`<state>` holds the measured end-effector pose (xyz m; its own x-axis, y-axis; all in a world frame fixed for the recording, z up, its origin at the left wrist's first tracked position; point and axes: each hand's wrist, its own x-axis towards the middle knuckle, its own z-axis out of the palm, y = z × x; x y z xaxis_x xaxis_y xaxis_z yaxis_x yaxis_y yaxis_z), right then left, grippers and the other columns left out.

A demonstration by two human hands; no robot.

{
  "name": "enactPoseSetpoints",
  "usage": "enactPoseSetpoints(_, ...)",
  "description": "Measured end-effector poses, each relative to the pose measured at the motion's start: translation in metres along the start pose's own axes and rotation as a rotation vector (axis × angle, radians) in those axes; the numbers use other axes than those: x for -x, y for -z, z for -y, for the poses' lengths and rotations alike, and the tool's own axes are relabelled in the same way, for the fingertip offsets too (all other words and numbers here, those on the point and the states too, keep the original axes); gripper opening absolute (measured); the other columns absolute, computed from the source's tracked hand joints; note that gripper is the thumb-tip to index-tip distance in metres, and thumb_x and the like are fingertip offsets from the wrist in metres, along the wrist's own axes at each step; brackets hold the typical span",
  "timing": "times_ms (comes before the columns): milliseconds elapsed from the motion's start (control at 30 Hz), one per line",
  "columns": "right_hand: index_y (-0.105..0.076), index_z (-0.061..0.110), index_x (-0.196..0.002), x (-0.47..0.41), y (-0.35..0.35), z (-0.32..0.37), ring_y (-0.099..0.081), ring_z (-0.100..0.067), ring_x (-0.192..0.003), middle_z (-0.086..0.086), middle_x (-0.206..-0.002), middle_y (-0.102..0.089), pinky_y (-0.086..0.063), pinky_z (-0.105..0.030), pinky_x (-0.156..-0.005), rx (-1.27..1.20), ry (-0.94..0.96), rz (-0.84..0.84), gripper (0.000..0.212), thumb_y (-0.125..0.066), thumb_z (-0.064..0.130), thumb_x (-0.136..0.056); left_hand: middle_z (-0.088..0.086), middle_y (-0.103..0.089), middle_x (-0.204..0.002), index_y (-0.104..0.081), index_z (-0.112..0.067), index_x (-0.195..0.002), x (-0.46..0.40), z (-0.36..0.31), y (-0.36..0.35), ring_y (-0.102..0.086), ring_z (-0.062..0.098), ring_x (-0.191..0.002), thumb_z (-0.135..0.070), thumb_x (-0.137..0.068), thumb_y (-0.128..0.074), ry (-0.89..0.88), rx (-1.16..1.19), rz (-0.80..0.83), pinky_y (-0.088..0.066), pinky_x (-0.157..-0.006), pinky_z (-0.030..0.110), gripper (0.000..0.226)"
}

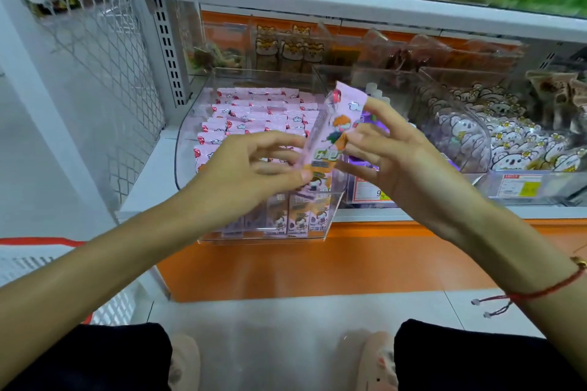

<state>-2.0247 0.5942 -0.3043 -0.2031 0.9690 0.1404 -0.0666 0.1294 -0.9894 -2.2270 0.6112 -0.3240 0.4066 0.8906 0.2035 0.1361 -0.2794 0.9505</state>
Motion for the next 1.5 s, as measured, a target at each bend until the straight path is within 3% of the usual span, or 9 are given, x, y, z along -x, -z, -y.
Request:
enactPoseSetpoints(133, -0.053, 0.013, -0.125, 0.006, -0.005, -0.003, -0.060, -0.007, -0.109, -0.001, -0.119, -0.062, -0.046, -0.016, -0.088, 0.309, 0.253, 0.051, 0.043, -0.062, -0.002, -0.086, -0.021, -0.069, -0.104, -0.064, -0.032, -0.104, -0.001, 0.007, 0.005, -0.063, -0.005, -0.103, -0.008, -0.079, -0.074, -0.150, -0.137, -0.064, -0.052, -0.084, 0.015, 0.036)
enactPoseSetpoints(300, -0.048, 0.026, -0.132, 0.006, -0.006, -0.005, -0.058, -0.007, -0.111, 0.005, -0.120, -0.061, -0.046, -0.021, -0.093, 0.394, 0.295, 0.029, 0.049, -0.064, 0.010, -0.088, -0.024, -0.067, -0.104, -0.060, -0.033, -0.107, -0.001, 0.012, 0.005, -0.064, -0.004, -0.102, -0.013, -0.081, -0.073, -0.180, -0.148, -0.083, -0.052, -0.086, 0.015, 0.035)
enactPoseSetpoints(400, -0.039, 0.039, -0.131, 0.006, -0.008, -0.011, -0.052, 0.002, -0.117, 0.020, -0.120, -0.055, -0.044, -0.021, -0.099, 0.483, 0.264, 0.024, 0.053, -0.062, 0.015, -0.090, -0.021, -0.067, -0.109, -0.055, -0.036, -0.110, 0.000, 0.011, -0.001, -0.061, -0.001, -0.109, -0.024, -0.085, -0.071, -0.202, -0.201, -0.126, -0.051, -0.097, 0.031, 0.032)
enactPoseSetpoints(500, -0.044, 0.026, -0.132, 0.006, -0.014, -0.016, -0.052, -0.005, -0.119, 0.007, -0.124, -0.057, -0.043, -0.030, -0.102, 0.549, 0.290, 0.012, 0.042, -0.055, 0.012, -0.094, -0.017, -0.066, -0.118, -0.051, -0.034, -0.118, 0.002, 0.008, -0.008, -0.057, 0.003, -0.117, -0.032, -0.087, -0.065, -0.234, -0.223, -0.149, -0.047, -0.099, 0.041, 0.035)
enactPoseSetpoints(667, -0.045, 0.020, -0.137, -0.004, -0.021, -0.017, -0.051, -0.014, -0.119, 0.001, -0.127, -0.053, -0.041, -0.040, -0.103, 0.648, 0.303, -0.024, 0.040, -0.049, 0.014, -0.097, -0.035, -0.054, -0.113, -0.039, -0.040, -0.127, -0.001, -0.005, 0.000, -0.056, -0.008, -0.108, -0.024, -0.087, -0.069, -0.365, -0.129, -0.273, -0.052, -0.077, 0.012, 0.052)
enactPoseSetpoints(1033, -0.040, 0.009, -0.139, -0.141, -0.051, -0.014, -0.042, -0.020, -0.127, -0.009, -0.142, -0.044, -0.032, -0.016, -0.093, 1.020, 0.151, 0.117, 0.043, -0.048, 0.014, -0.097, -0.018, -0.059, -0.097, -0.047, -0.039, -0.094, -0.034, 0.015, 0.100, -0.060, -0.010, -0.087, -0.015, -0.083, -0.073, -0.372, -0.245, -0.684, -0.047, -0.075, 0.009, 0.037)
enactPoseSetpoints(1233, -0.049, 0.006, -0.132, -0.214, -0.083, -0.046, -0.048, -0.032, -0.111, -0.018, -0.110, -0.057, -0.040, -0.041, -0.100, 1.352, 0.064, 0.227, 0.040, -0.037, 0.023, -0.098, -0.019, -0.060, -0.096, -0.052, -0.029, -0.099, -0.072, 0.032, 0.127, -0.063, 0.002, -0.092, -0.016, -0.081, -0.075, -0.293, -0.394, -0.627, -0.053, -0.075, 0.017, 0.032)
enactPoseSetpoints(1333, -0.040, 0.014, -0.140, -0.224, -0.087, -0.060, -0.025, -0.036, -0.134, -0.019, -0.142, -0.039, -0.027, -0.046, -0.106, 1.499, -0.003, 0.277, 0.047, -0.031, 0.035, -0.099, -0.006, -0.064, -0.099, -0.056, -0.016, -0.107, -0.088, 0.034, 0.135, -0.065, 0.019, -0.094, -0.021, -0.079, -0.077, -0.231, -0.532, -0.553, -0.055, -0.084, 0.042, 0.036)
enactPoseSetpoints(1500, -0.040, 0.027, -0.142, -0.221, -0.079, -0.063, -0.023, -0.031, -0.136, -0.008, -0.148, -0.034, -0.025, -0.047, -0.106, 1.470, 0.064, 0.304, 0.045, -0.028, 0.033, -0.100, -0.009, -0.064, -0.104, -0.057, -0.024, -0.116, -0.106, 0.025, 0.137, -0.063, 0.015, -0.095, -0.031, -0.077, -0.078, -0.208, -0.803, -0.443, -0.055, -0.084, 0.037, 0.044)
